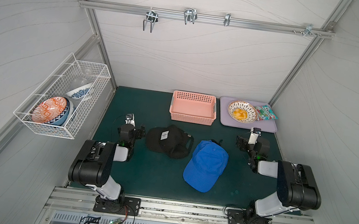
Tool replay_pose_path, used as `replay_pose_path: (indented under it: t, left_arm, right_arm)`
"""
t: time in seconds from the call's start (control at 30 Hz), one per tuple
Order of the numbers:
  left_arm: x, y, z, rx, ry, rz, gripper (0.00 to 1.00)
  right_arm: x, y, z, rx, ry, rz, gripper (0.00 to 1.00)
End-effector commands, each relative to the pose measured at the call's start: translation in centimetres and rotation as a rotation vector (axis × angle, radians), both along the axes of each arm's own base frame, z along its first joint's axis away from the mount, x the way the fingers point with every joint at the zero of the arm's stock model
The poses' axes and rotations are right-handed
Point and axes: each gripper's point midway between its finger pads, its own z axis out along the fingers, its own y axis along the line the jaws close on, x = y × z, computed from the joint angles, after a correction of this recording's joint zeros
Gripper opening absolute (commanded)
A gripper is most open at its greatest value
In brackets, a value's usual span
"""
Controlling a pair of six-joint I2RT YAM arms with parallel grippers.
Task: Turn the baseball cap inside out
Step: Reset both arms
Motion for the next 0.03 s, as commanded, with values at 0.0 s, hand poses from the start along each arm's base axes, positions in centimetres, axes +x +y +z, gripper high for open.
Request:
replay_pose_path:
  t: [0.0]
  left_arm:
    - [0.65, -0.27, 1.36, 0.005, -0.047, -0.015, 1.0]
  right_arm:
    - [0.0, 0.15, 0.34, -0.009, -0.008, 0.006, 0.99]
